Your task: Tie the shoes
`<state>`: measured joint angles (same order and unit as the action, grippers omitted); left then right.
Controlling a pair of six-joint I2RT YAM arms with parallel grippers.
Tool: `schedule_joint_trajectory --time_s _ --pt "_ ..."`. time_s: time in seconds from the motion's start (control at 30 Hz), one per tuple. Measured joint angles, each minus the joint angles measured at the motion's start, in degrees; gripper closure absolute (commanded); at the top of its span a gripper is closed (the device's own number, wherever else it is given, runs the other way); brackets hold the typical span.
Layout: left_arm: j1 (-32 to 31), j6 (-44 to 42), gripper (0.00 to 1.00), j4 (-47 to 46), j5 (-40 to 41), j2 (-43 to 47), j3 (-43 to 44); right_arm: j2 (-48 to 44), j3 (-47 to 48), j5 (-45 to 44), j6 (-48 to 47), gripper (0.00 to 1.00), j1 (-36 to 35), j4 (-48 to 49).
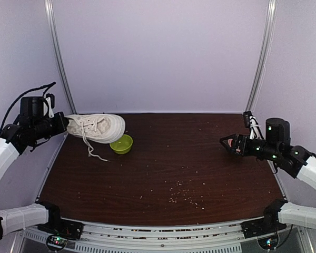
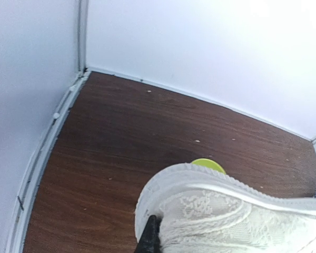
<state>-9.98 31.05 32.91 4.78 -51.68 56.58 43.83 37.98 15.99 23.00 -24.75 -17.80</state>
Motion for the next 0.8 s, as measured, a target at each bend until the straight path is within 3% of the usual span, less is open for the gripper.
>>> schedule_joint_trajectory --time_s 0.17,0.43,0.8 --pt "-13.2 3.8 1.00 1.9 5.0 -3.7 4.7 3.8 -1.3 -1.4 2.8 0.01 -14.2 11.4" --pt "-29.6 14.5 1.00 5.2 14.4 -17.7 17.4 12.6 -7.1 -13.9 3.1 0.01 -35.1 34.0" --pt "-35.3 29.4 1.00 6.0 18.7 -28.5 21.8 32.4 -2.4 -24.2 0.7 0.01 -44.8 48.5"
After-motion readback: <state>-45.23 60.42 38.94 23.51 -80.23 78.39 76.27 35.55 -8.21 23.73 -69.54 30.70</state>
